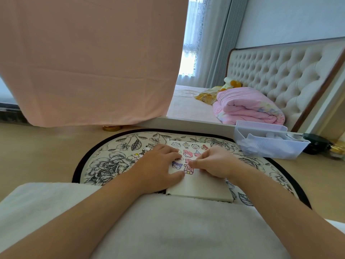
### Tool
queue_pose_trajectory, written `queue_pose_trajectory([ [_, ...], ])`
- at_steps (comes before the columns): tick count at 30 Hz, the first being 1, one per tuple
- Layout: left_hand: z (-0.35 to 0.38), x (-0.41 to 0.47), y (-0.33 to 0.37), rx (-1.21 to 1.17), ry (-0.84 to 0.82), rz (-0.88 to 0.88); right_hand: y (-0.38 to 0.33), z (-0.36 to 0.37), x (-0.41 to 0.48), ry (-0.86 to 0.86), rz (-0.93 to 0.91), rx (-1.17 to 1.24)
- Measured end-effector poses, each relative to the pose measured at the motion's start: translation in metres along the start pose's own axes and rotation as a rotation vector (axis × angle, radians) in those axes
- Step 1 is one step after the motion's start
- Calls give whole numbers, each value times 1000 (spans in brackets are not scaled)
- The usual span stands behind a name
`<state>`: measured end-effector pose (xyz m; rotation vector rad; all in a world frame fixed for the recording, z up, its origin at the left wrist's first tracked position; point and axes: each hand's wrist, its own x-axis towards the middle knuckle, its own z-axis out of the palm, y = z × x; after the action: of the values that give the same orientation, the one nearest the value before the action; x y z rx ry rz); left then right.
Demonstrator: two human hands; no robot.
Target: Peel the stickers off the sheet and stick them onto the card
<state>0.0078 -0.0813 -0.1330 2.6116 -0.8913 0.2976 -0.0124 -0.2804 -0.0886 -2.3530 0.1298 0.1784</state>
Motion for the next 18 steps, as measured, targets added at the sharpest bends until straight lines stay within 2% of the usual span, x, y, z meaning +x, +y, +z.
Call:
queue_pose_trajectory([
  [12, 2, 0, -1, 50, 67, 78, 2, 9, 5, 95, 11, -49],
  [18, -1, -3, 9, -121, 105, 194, 3, 12, 5, 152, -38, -171],
])
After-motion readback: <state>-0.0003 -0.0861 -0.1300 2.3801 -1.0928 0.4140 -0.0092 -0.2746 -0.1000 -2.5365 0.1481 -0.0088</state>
